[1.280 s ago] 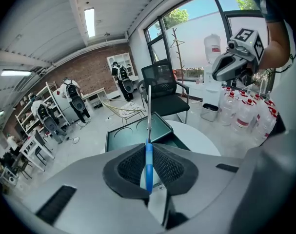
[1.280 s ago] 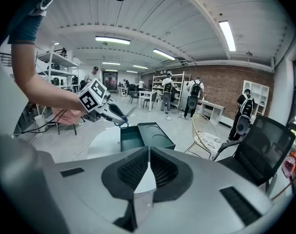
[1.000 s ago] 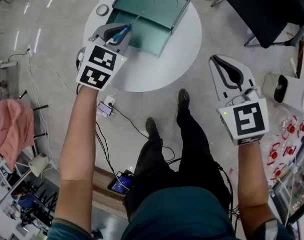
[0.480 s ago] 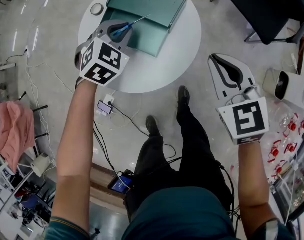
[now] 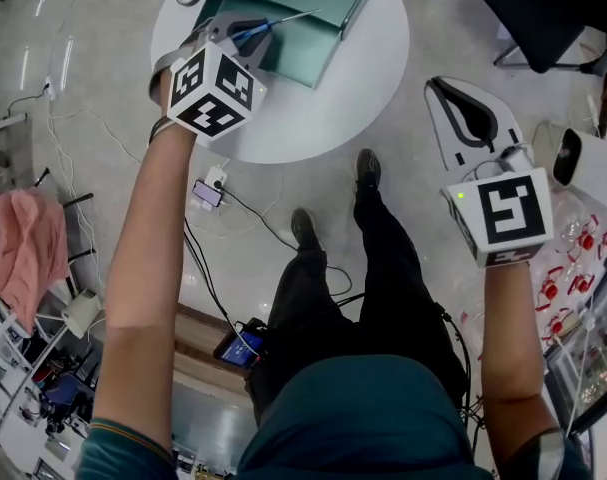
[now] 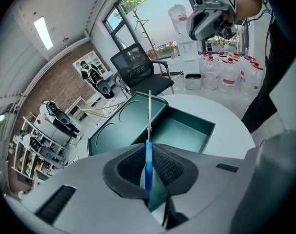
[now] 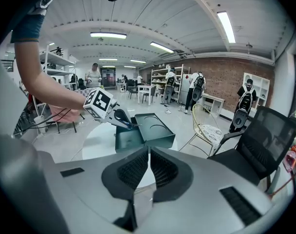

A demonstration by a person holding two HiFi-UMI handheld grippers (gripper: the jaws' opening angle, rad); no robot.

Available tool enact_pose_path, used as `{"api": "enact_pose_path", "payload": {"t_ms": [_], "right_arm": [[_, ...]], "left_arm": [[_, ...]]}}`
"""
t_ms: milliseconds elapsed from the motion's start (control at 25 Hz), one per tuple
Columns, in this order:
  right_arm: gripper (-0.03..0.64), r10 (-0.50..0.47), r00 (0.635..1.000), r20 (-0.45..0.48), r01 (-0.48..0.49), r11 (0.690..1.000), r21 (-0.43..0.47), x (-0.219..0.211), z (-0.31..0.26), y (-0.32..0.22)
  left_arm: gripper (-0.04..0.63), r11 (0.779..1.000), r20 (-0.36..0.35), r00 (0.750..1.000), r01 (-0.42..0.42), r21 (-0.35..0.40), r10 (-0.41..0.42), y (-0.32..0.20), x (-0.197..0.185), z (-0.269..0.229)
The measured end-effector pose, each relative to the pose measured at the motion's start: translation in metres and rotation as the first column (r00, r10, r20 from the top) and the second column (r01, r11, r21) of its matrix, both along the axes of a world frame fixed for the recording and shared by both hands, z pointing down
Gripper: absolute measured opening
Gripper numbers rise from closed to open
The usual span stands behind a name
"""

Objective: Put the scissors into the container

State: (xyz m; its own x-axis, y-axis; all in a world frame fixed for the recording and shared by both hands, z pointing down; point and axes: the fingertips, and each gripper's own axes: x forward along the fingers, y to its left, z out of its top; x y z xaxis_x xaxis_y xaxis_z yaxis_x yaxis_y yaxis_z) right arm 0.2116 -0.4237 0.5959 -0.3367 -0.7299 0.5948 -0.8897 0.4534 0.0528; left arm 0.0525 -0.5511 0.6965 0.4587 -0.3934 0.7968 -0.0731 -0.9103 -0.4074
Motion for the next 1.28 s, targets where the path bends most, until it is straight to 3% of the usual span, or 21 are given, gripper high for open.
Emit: {"api": "enact_pose_path", "payload": {"t_ms": [600, 1040, 1280], "right_arm": [[0.038, 0.003, 1.0, -0.002, -0.003, 1.0, 0.001, -0.001, -0.005, 0.002], [0.038, 0.002, 1.0, -0.008, -0.002, 0.999, 0.041, -0.005, -0.043, 0.017], [0.038, 0.004, 1.0, -0.012, -0.003, 0.997, 0.073, -0.008, -0.071, 0.024]], "left_arm": [[0.058, 0.989, 0.053, 0.994, -0.092, -0.113, 0.098, 0.031, 0.014, 0.018], [0.129, 0.987, 0.019, 0.996, -0.086, -0.133, 0.09, 0.052, 0.017, -0.022], [0.132, 0.986, -0.047, 0.997, -0.063, -0.151, 0.057, 0.06, 0.017, -0.061]]}}
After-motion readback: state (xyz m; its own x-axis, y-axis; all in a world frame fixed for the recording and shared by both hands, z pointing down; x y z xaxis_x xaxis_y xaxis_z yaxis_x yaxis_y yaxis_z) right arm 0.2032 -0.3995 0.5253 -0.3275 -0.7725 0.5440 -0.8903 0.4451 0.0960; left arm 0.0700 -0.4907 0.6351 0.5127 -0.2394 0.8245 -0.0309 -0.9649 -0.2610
